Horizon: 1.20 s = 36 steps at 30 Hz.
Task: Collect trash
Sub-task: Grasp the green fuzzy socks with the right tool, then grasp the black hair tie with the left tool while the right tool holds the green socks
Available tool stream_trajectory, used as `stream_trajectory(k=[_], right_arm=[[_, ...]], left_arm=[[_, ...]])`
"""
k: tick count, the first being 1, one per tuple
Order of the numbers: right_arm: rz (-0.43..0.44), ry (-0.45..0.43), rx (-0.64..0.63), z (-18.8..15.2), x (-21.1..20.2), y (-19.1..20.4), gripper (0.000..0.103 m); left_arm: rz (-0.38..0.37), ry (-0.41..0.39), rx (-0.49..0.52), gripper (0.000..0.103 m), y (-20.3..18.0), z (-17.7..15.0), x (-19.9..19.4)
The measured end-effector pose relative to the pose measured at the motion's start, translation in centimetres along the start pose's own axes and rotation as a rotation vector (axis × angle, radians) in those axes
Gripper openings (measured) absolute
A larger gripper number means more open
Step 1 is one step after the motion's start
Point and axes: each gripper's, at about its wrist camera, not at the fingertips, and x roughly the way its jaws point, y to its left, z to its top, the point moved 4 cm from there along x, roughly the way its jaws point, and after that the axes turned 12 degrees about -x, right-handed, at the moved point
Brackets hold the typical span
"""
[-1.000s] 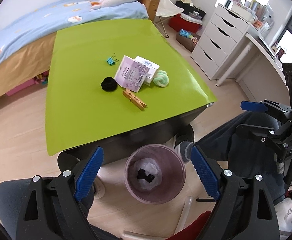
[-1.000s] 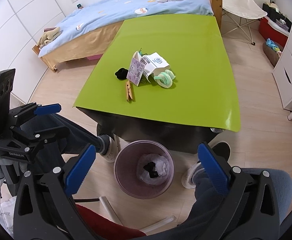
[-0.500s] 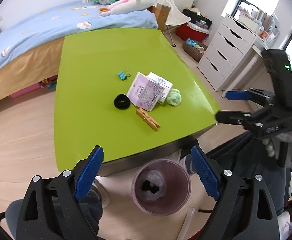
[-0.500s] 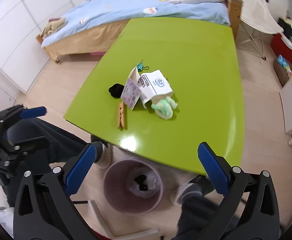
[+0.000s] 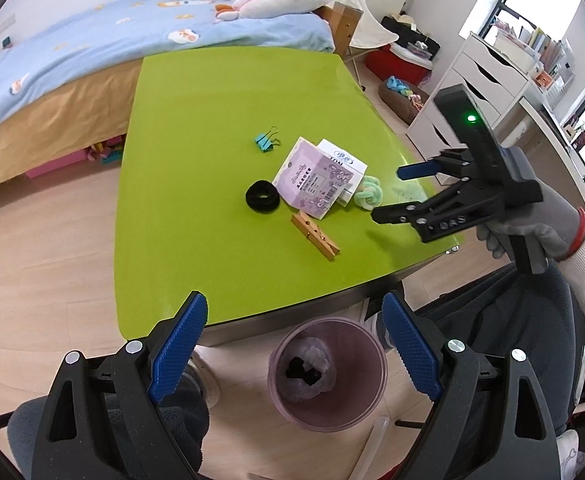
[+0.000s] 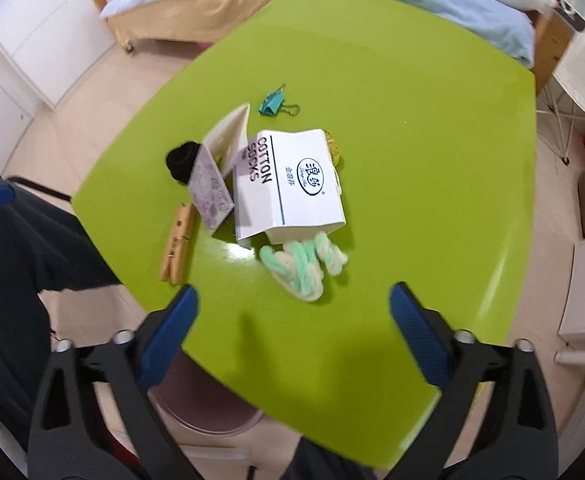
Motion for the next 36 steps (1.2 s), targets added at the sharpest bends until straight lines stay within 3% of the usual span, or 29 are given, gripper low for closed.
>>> stream_trajectory(k=[2, 5, 8, 13, 18, 30, 36], right_arm=[[0.007, 0.015, -0.009, 0.2, 0.6, -0.2, 0.074], [0.018, 0.019, -0.006, 0.5, 1.2, -0.4, 0.071], [0.027, 0.017, -0.002, 0.5, 1.4, -0.6, 0.060], [0.029, 0.017, 0.004, 0.4, 1.5, -1.1, 0.032], [0.016, -0.002, 0.039, -0.2, 0.7, -1.1, 0.016], [0.032, -0.119, 0.224, -3.5, -4.6, 1.1, 0.012], [0.049, -0.171, 0.269, -4.4, -6.6, 2.8, 0.012]], left_arm=[[0.001, 0.005, -0.002, 0.086, 0.2, 0.0, 0.1], [0.002, 0.007, -0.005, 0.086, 0.3, 0.1, 0.2], [0.001, 0.009, -0.011, 0.086, 0.5, 0.3, 0.4], [-0.001, 0.012, -0.015, 0.086, 0.5, 0.4, 0.6], [-0.007, 0.012, -0.016, 0.086, 0.7, 0.8, 0.7], [-0.010, 0.025, -0.003, 0.086, 0.8, 3.6, 2.8], [0.023, 0.073, 0.024, 0.086, 1.1, 5.9, 5.8]])
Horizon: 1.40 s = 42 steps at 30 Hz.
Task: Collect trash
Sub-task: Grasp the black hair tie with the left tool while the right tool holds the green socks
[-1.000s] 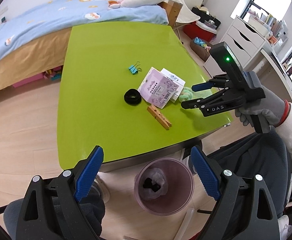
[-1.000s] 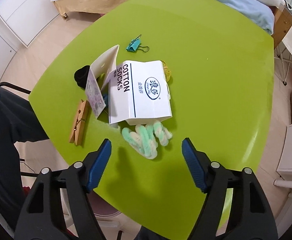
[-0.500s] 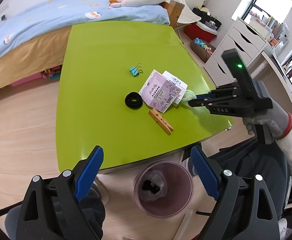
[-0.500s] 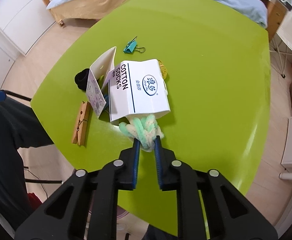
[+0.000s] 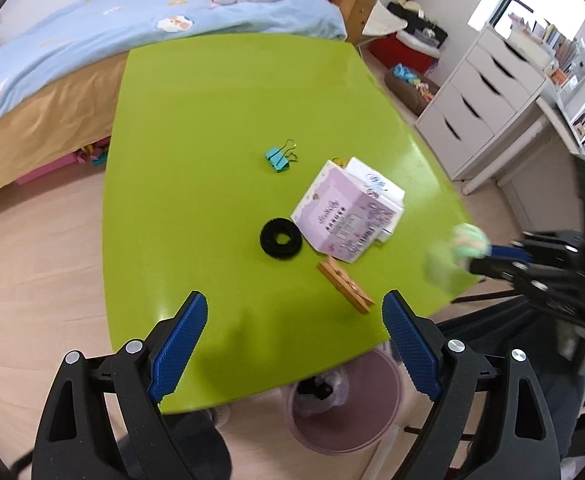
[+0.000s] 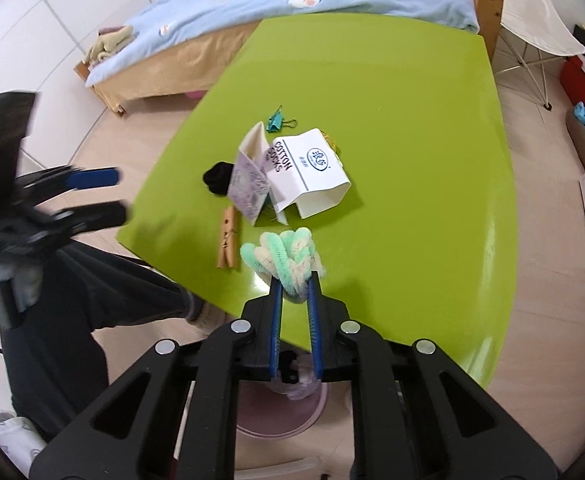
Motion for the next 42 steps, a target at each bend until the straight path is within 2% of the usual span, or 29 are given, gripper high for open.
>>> stream_trajectory(k=[12, 22, 24, 26, 34, 42], right_arm=[[-0.012, 0.012, 0.032, -1.1, -0.5, -0.5, 0.012], [-0.012, 0.021, 0.050, -1.3, -0.2, -1.2, 0.012], [-0.010, 0.020, 0.048, -1.2, -0.1, -1.2, 0.012], [-0.011, 0.018, 0.045, -1.1, -0.1, -1.1, 0.012], [-0.013, 0.001, 0.036, -0.7, -0.3, -0.6, 0.012], [-0.029, -0.031, 0.012, -0.4, -1.8, 0.6, 0.012]], left_arm=[[0.093, 0.088, 0.063, 0.084, 1.3, 3.0, 6.6], [0.104, 0.074, 0.122, 0.059, 0.2, 3.1, 7.8], [0.116, 0.066, 0.121, 0.049, 0.2, 3.2, 7.7], [0.114, 0.067, 0.117, 0.030, 0.4, 3.4, 7.6], [0.105, 0.050, 0.104, 0.027, 0.4, 3.0, 6.2], [0.066, -0.012, 0.099, 0.027, -1.1, 0.9, 1.7]])
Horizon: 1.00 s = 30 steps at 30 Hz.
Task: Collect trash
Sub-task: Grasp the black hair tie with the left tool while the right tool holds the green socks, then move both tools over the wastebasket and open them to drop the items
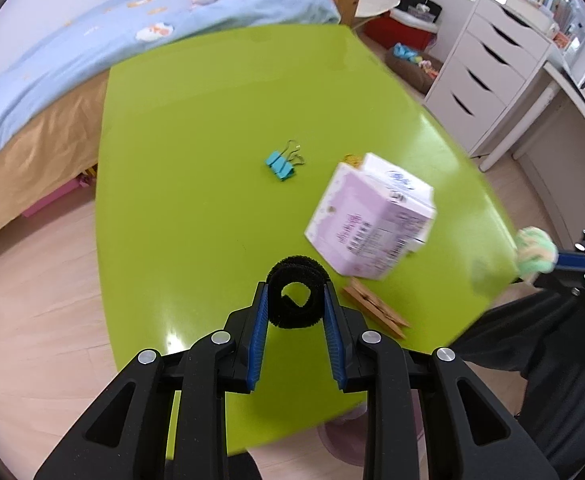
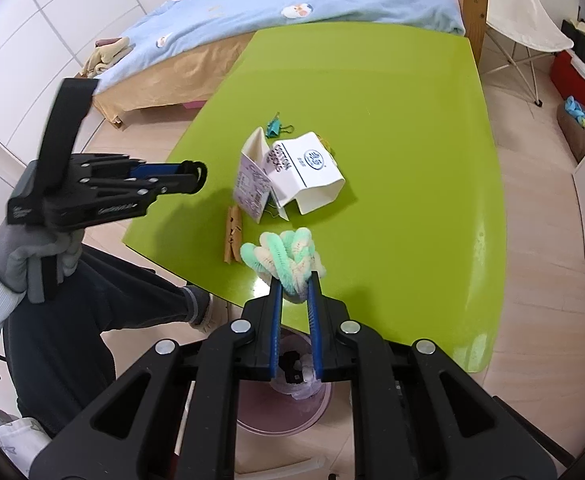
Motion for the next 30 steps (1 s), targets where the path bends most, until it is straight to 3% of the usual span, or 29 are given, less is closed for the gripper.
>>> stream_trajectory(k=[15, 30], right_arm=[[-0.028, -0.046, -0.074, -1.1, -4.2, 3.9, 0.012], [0.030, 0.026, -0.109, -5.8, -4.2, 8.0, 0.012]], left_arm=[[-0.088, -0.085, 0.040, 0.027, -3.6, -5.9, -7.9], [-0.110, -0.073, 0.031, 0.027, -4.2, -10.8, -10.4]])
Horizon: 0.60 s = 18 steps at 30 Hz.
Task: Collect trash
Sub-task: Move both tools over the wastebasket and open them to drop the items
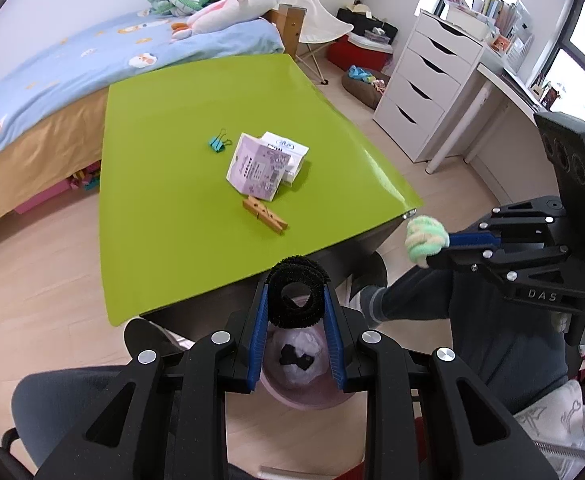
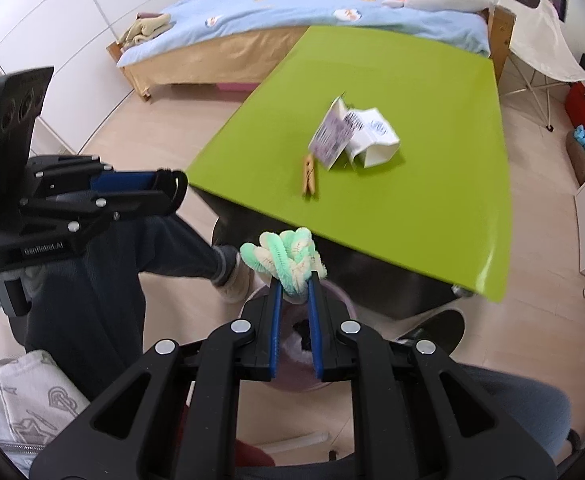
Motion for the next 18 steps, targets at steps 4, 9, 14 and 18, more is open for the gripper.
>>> stream_trajectory(k=[4, 9, 14, 18], right_arm=[[0.021, 0.018, -0.006, -0.7, 0.6, 0.9, 0.012], [0.060, 0.022, -0.009, -1.0, 1.2, 1.6, 0.031], [0.057, 0.014, 0.020, -1.3, 1.2, 1.2, 0.075], [0.048, -0.016, 0.073, -1.2, 0.3, 0.2, 0.095]], left_arm=[[-0.004, 0.002, 0.009, 0.027, 0.0, -0.5, -0.5], [-0.018, 0.004, 0.015, 0.027, -0.3, -0.7, -0.7], [-0.021, 0.009, 0.020, 0.027, -0.4, -0.8, -0.6], [-0.025, 0.024, 0.028, 0.027, -0.7, -1.0, -0.2]])
